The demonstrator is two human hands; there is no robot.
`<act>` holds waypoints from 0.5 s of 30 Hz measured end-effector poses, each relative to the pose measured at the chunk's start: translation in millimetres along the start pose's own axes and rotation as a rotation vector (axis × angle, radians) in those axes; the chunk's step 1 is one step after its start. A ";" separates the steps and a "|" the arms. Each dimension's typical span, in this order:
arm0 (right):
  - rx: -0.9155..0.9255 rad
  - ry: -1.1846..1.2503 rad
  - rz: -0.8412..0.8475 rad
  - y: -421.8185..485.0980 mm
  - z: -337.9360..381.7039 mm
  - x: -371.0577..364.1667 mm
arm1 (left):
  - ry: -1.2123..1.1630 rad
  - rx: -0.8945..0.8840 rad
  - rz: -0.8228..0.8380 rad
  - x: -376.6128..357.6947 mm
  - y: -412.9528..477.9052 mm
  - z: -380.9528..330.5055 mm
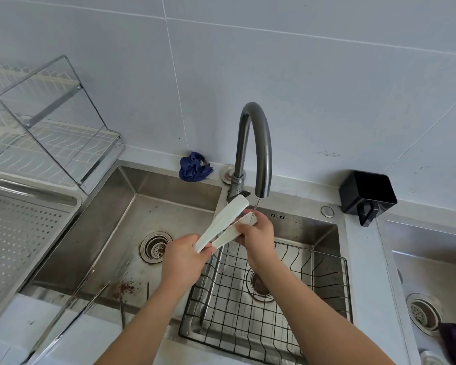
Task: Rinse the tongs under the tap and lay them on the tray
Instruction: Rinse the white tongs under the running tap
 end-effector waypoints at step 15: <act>-0.278 0.582 0.032 7.1 9.1 -1.9 | -0.606 0.445 0.377 -31.0 -23.1 -15.0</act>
Point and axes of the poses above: each hand's wrist, its own y-axis towards the middle knuckle, its own x-axis out of the back of the hand, z = x × y, the point moved 3 cm from there along y, towards the middle knuckle, and after that the axes turned 10 degrees about -z, right-handed, at the moved point
